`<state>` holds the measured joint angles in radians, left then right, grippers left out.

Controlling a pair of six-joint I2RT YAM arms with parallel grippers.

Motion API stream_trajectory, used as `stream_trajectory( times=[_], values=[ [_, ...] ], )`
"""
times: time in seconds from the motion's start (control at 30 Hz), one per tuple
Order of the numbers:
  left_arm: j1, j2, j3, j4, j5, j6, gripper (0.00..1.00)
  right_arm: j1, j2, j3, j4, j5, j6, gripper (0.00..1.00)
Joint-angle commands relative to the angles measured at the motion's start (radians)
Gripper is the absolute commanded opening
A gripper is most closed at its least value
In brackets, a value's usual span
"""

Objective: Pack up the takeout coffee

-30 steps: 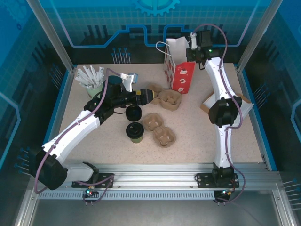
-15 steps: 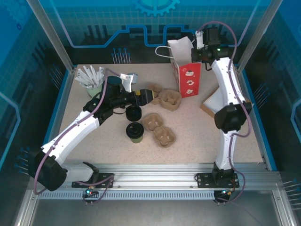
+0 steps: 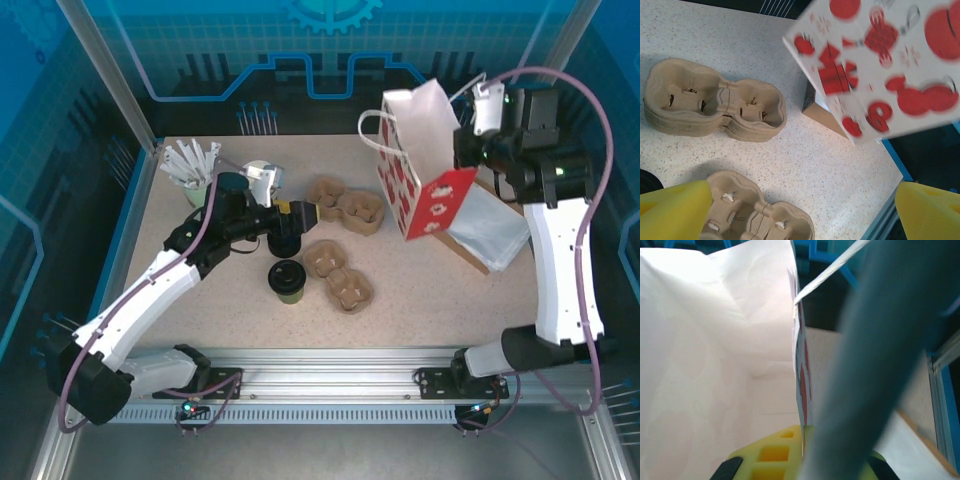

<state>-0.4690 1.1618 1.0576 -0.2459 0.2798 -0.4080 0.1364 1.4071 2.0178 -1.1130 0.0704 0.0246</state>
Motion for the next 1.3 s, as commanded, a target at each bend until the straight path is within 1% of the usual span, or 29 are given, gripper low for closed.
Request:
stream_trajectory(
  times=[0.0, 0.1, 0.2, 0.33, 0.6, 0.8, 1.03, 1.27],
  values=[
    [-0.008, -0.042, -0.031, -0.029, -0.019, 0.031, 0.96, -0.004, -0.086, -0.093, -0.125, -0.005, -0.022, 0.0],
    [-0.007, -0.057, -0.046, -0.029, -0.026, 0.031, 0.96, -0.006, -0.168, -0.192, -0.16, -0.002, -0.025, 0.0],
    [-0.008, -0.061, -0.056, -0.022, -0.024, 0.027, 0.96, -0.01, -0.238, -0.319, -0.139, -0.051, -0.026, 0.0],
    [-0.007, -0.055, -0.057, -0.018, -0.016, 0.021, 0.96, -0.014, -0.248, -0.411, -0.116, -0.092, -0.037, 0.0],
    [-0.007, -0.051, -0.07, -0.007, -0.014, 0.015, 0.96, -0.014, -0.223, -0.492, -0.039, -0.183, -0.045, 0.0],
    [-0.007, -0.038, -0.069, 0.002, -0.008, 0.011, 0.96, -0.013, -0.207, -0.548, 0.1, -0.229, -0.046, 0.0],
    [-0.007, -0.026, -0.064, 0.005, -0.005, 0.012, 0.96, -0.015, -0.156, -0.572, 0.219, -0.298, -0.047, 0.0],
    [-0.008, -0.014, -0.06, 0.01, 0.001, 0.009, 0.96, -0.018, -0.123, -0.598, 0.362, -0.329, -0.032, 0.0]
  ],
)
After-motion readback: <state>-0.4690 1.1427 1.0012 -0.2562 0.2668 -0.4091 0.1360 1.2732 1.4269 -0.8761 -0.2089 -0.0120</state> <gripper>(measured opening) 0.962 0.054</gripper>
